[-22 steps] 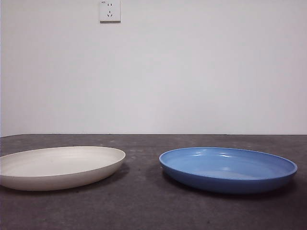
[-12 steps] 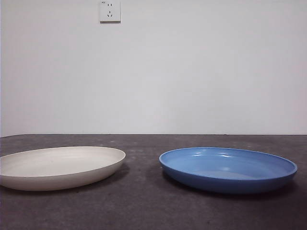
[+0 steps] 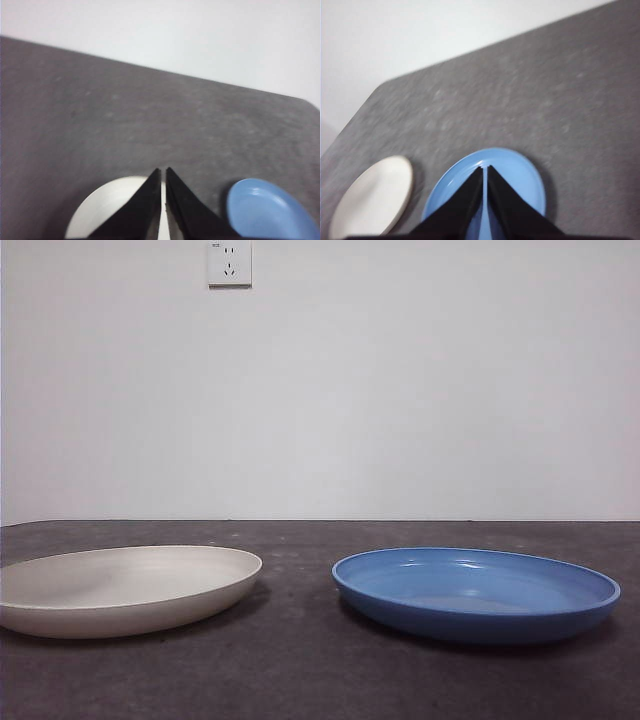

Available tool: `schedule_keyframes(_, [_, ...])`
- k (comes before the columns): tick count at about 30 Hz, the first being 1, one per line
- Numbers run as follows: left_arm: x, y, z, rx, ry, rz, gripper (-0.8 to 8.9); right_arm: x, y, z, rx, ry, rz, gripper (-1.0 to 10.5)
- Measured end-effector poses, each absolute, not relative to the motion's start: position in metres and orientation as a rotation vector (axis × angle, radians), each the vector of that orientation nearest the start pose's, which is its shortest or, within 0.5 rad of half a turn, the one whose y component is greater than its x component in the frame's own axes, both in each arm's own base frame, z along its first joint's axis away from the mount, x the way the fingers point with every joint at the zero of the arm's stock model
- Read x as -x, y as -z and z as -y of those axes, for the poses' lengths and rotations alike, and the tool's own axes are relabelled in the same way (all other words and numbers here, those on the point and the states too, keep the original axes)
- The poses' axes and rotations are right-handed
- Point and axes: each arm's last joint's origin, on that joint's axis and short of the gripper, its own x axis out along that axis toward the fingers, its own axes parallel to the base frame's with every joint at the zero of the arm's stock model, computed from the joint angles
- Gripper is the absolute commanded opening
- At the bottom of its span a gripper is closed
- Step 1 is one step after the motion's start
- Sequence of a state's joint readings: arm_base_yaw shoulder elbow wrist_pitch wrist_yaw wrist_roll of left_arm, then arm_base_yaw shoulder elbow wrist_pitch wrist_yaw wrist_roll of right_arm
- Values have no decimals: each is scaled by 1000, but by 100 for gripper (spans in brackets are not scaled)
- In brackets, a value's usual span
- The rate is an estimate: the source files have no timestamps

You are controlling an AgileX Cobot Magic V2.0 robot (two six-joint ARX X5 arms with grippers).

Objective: Pick up the white plate, put it on the blue plate, put it on desk

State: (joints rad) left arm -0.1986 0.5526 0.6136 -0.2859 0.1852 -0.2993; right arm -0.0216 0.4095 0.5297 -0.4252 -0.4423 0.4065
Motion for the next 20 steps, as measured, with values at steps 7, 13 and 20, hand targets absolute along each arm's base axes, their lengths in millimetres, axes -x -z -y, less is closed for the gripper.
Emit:
schedule_keyframes(7, [-137, -337, 46, 288, 556, -319, 17, -105, -312, -17, -416, -511, -451, 7])
schedule_keyframes(13, [-143, -339, 62, 285, 734, -447, 19, -106, -334, -28, -356, -656, -528, 8])
schedule_keyframes(20, [-142, -338, 66, 279, 763, -464, 41, -109, -332, -34, -319, -706, -578, 12])
